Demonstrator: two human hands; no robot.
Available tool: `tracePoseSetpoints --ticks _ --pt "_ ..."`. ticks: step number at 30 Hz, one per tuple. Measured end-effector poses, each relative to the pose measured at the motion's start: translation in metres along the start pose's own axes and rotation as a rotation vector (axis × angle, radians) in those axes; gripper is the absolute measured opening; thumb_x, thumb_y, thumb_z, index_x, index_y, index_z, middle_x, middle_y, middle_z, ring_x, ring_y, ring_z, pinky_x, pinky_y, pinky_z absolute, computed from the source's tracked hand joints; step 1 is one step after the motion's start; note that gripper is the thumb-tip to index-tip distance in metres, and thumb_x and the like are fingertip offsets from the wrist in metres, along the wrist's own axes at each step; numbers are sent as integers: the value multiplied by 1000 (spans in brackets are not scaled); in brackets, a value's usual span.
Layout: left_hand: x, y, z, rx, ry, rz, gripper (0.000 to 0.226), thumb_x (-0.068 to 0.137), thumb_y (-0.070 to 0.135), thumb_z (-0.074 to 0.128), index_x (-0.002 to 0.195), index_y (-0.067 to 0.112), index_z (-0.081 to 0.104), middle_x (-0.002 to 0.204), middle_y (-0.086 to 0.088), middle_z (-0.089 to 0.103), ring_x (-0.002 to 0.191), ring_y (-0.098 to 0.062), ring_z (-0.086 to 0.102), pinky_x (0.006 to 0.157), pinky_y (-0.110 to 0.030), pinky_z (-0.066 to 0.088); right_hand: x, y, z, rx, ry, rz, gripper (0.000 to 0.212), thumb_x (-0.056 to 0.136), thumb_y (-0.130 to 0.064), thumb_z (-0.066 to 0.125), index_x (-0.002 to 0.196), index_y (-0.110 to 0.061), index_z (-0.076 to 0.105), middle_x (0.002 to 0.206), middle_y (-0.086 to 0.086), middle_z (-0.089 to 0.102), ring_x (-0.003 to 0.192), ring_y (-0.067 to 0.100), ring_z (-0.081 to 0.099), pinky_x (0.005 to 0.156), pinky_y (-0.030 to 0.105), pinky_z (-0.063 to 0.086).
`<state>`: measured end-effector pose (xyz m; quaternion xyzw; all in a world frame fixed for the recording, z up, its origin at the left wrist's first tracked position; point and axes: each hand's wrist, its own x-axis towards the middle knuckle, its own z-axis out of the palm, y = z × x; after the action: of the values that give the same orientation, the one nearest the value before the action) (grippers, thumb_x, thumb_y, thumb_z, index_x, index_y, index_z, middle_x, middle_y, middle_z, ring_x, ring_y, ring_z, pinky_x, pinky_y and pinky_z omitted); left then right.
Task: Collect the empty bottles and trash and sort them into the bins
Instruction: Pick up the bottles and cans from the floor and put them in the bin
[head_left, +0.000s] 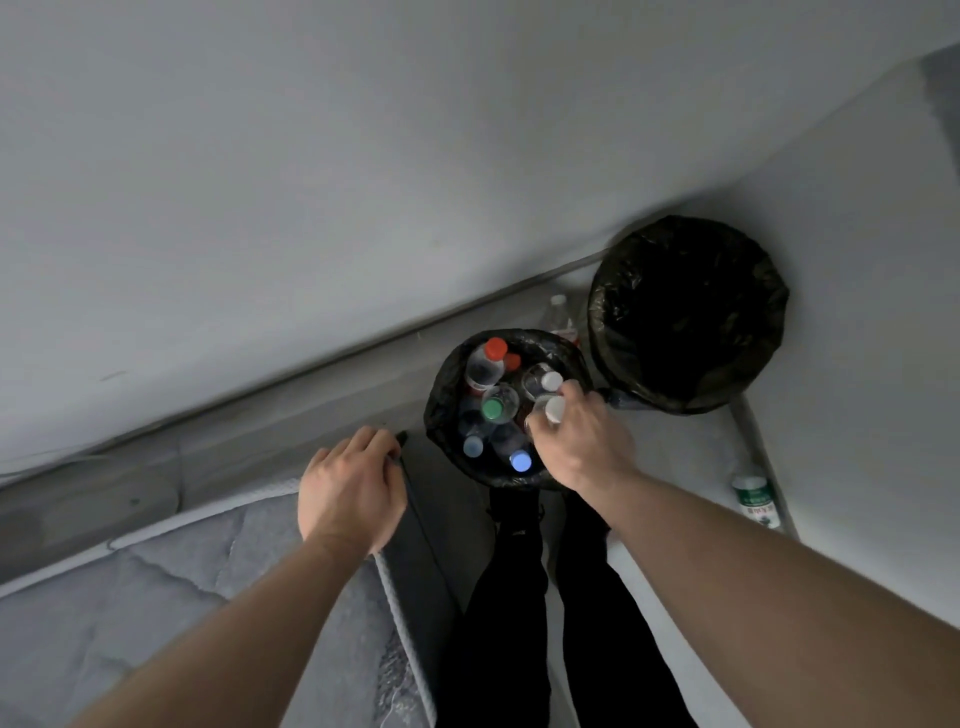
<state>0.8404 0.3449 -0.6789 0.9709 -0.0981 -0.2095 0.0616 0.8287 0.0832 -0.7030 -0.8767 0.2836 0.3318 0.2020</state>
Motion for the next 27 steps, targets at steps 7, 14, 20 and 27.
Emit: tracePoseSetpoints --ticks 7,14,20,27 --pt "0 1 0 12 21 -2 19 81 28 40 81 25 59 83 6 64 70 -27 63 66 -34 43 1 16 -2 -38 27 -39 61 93 -53 54 144 -28 33 130 8 45 101 31 63 71 34 45" --pt "2 1 0 37 -57 8 27 85 32 33 86 26 59 87 7 63 75 -25 65 71 -36 48 0 10 1 202 42 20 81 92 -37 63 157 -34 15 152 4 32 118 29 57 80 32 45" --pt "2 0 0 45 -80 -10 30 84 33 31 90 27 59 92 6 64 79 -26 66 75 -37 49 -4 11 -3 209 10 -15 77 89 -28 65 153 -33 23 155 4 32 124 28 53 84 32 45" --pt "4 -1 -5 100 -175 20 34 86 35 31 105 27 57 107 4 60 91 -26 65 85 -40 49 -25 28 -5 187 -68 4 78 89 -27 63 155 -29 23 149 2 35 120 28 55 93 39 48"
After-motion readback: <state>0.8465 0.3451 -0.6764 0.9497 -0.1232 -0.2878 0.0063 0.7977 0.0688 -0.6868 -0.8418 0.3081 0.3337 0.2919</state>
